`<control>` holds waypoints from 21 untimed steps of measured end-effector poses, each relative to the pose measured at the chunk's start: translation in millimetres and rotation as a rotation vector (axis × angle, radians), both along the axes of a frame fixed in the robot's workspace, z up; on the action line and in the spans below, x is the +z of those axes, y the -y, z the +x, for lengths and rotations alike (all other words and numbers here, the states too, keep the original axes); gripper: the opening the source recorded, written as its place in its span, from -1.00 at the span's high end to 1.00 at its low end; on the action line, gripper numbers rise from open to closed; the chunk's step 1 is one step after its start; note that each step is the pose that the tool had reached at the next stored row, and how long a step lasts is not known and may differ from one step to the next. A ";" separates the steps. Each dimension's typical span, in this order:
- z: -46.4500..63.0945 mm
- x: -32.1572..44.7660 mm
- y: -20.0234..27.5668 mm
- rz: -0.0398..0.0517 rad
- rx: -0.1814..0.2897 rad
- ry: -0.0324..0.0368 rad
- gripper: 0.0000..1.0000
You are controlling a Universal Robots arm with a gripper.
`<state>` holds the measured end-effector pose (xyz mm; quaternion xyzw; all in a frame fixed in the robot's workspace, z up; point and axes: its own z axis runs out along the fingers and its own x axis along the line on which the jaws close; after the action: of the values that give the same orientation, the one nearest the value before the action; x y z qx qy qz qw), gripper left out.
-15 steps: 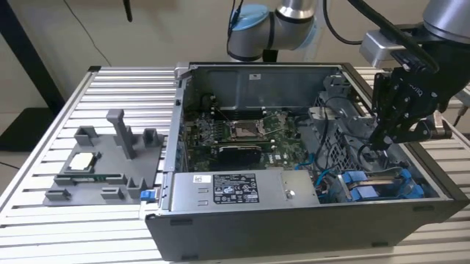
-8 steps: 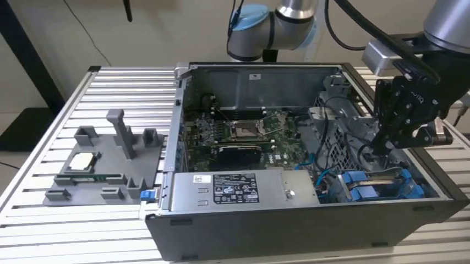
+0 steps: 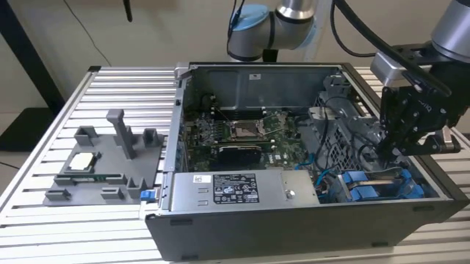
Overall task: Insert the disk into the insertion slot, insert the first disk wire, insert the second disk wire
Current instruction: 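Insert the first disk wire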
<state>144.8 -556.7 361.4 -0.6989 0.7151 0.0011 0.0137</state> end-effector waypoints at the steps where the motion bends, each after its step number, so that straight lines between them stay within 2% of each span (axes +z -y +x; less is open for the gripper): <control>1: 1.1 -0.9 1.1 -0.0007 0.000 0.0000 0.62; 4: 3.2 -4.8 3.3 -0.0035 0.000 0.0000 0.62; 12: 7.3 -15.9 5.1 -0.0098 0.000 0.0000 0.62; 21: 11.0 -20.1 5.6 -0.0120 0.002 0.0000 0.62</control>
<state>155.8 -562.3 341.3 -0.6996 0.7144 -0.0032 0.0095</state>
